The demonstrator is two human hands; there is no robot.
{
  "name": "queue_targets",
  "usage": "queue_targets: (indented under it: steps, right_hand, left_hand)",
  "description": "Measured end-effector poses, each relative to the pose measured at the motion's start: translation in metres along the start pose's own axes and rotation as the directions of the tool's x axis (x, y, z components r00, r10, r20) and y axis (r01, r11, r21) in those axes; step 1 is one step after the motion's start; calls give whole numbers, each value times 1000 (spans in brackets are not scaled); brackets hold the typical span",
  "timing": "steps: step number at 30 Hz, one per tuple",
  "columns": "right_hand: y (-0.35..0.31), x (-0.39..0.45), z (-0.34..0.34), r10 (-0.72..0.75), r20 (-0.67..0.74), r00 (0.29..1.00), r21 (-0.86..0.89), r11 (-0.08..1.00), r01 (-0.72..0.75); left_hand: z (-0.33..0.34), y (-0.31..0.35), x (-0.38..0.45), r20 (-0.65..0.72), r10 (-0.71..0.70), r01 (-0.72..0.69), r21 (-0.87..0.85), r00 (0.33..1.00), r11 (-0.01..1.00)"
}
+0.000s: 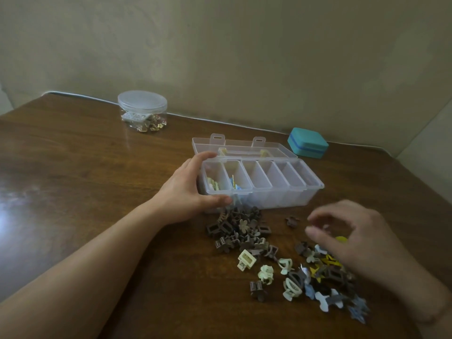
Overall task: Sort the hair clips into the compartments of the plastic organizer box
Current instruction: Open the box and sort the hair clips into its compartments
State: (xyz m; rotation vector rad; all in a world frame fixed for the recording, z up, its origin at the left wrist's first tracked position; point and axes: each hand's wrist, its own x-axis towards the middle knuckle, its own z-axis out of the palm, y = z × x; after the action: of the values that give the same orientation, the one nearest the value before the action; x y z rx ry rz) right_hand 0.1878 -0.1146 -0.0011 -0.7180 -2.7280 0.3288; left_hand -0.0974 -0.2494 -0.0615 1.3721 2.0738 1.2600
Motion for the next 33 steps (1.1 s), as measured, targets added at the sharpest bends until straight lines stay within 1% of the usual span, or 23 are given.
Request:
queue_targets:
  steps: [2,5,8,11,17,21,25,28,30,33]
  right_hand:
    - [5,-17,2,24,60,998,-102,995,-17]
    - [14,-28,5,45,140,989,-163,986,-22]
    - [27,-32,4,76,174,982,-109,992,-57]
    - [36,-33,1,113,154,982,-49,993,-107]
    - [38,-23,4,152,130,980,-23,988,-150]
    - [31,-14,3,191,193,962,-19,981,-191]
    - [27,-7,1,161,201,966,-39,987,-156]
    - [28,-3,0,155,252,955,-59,988,-145]
    - [30,-1,1,136,288,948,-104,988,-110]
    - [31,1,3,107,293,950,-163,985,-61]
  left_hand:
    - [0,0,0,2,-3,3,-3,1000,1000]
    - [0,1,1,7,5,-5,-13,1000,1000]
    - [0,2,0,3,16,-16,-23,1000,1000]
    - [0,3,0,-6,16,-16,-15,1000,1000]
    - [1,2,0,-5,15,-16,-12,1000,1000]
    - [0,1,1,7,16,-16,-25,1000,1000]
    - [0,0,1,10,13,-13,-42,1000,999]
    - [0,-1,1,12,17,-16,-43,1000,999]
    - [0,0,1,14,13,-13,-45,1000,999]
    - [0,0,1,16,11,-10,-54,1000,999]
